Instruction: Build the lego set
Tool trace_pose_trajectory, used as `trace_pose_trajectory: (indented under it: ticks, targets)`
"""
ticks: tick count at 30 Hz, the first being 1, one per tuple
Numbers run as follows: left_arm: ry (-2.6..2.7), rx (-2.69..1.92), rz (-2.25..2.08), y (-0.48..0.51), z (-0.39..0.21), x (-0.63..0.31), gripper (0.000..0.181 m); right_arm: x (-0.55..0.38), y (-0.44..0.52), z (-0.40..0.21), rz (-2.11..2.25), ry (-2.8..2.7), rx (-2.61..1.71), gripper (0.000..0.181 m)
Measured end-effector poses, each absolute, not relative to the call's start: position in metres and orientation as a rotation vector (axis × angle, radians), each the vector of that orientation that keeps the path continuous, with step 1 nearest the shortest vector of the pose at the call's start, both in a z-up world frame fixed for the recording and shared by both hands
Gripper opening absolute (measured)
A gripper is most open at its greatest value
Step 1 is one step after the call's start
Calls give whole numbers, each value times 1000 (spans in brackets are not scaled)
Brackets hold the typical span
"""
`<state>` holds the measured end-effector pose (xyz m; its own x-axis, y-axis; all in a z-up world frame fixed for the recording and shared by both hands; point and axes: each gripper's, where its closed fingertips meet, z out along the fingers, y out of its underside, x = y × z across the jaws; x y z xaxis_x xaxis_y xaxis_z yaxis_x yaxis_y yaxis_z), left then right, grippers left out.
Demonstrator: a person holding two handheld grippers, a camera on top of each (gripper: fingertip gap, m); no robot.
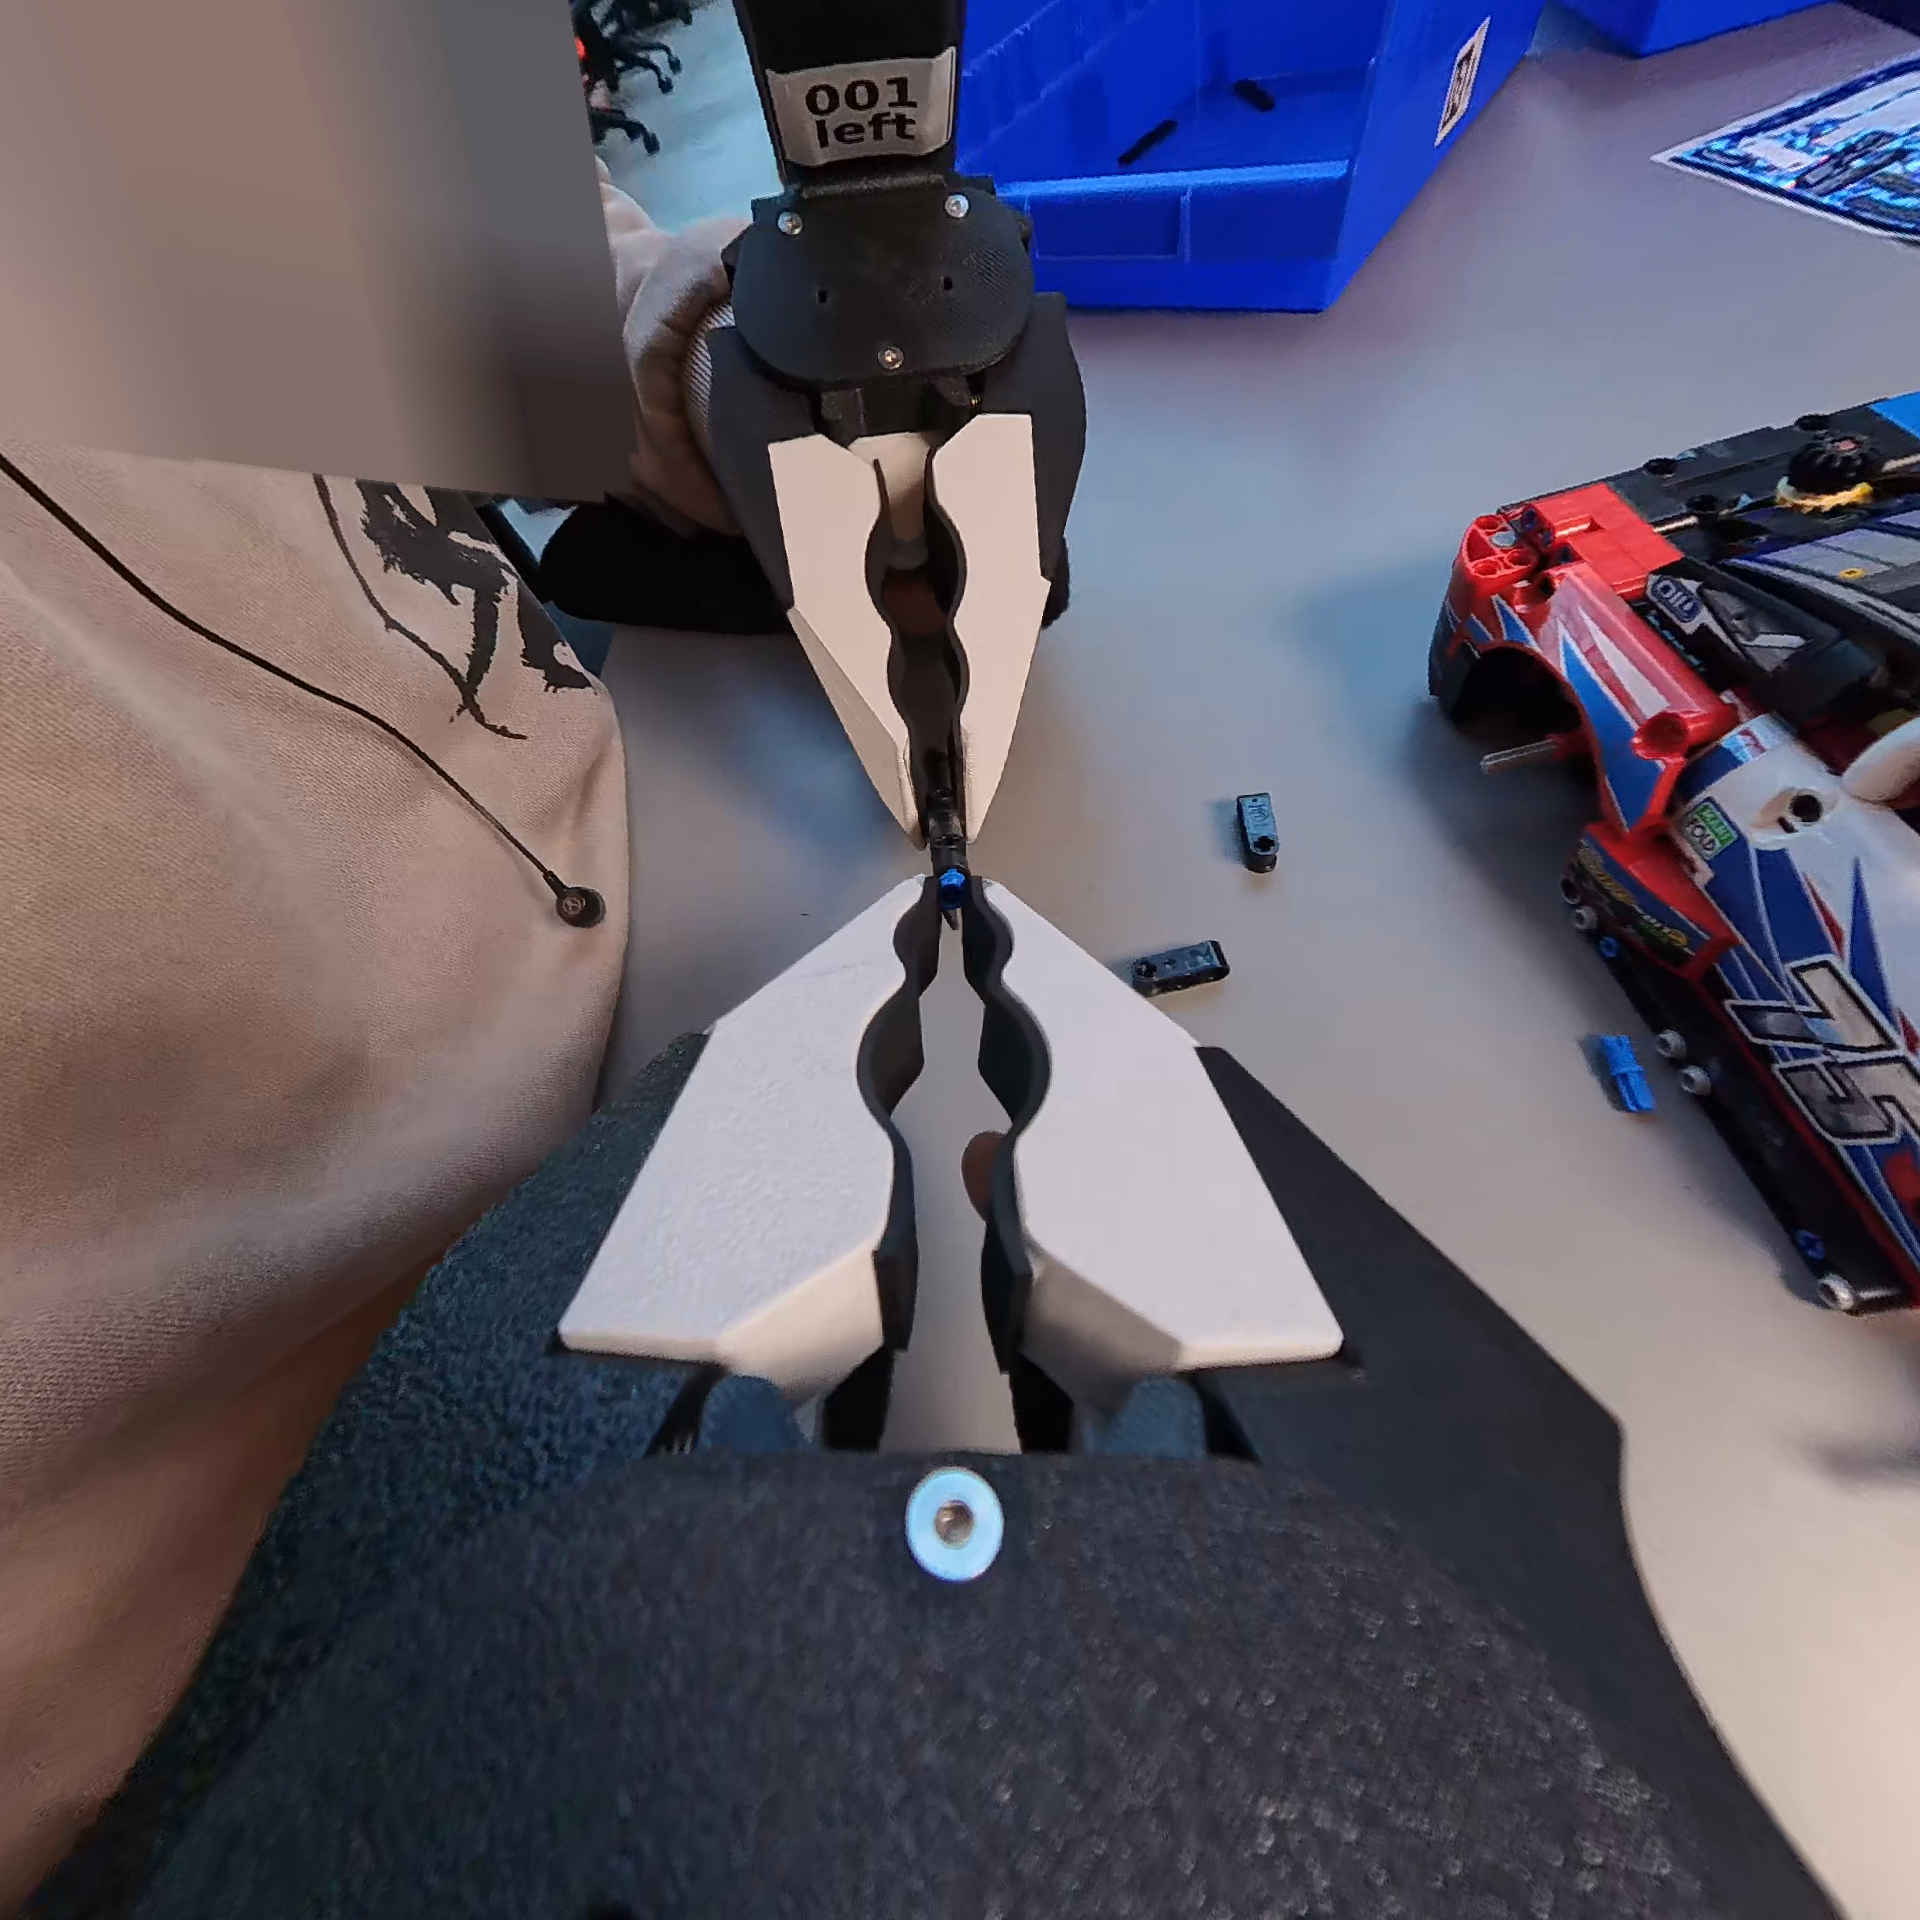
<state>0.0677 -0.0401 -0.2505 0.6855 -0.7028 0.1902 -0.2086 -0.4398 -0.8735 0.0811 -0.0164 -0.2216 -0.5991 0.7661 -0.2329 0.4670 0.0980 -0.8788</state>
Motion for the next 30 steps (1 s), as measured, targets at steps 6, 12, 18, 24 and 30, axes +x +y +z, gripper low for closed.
trace_pose_trajectory:
  ticks: [6,12,18,24,30]
  targets:
    - [705,-1967,-690,-41,-248,68,3,82,-17,-222,1566,-2048,-1266,2]
    - [646,-1911,-755,-40,-237,69,3,81,-16,-212,1654,-1939,-1281,2]
    - [580,-1869,-833,-39,-229,70,3,80,-15,-200,1754,-1817,-1279,2]
    - [646,-1897,-764,-40,-235,73,3,84,-16,-209,1634,-1945,-1279,2]
    - [705,-1929,-707,-42,-243,76,3,87,-19,-216,1560,-2014,-1295,2]
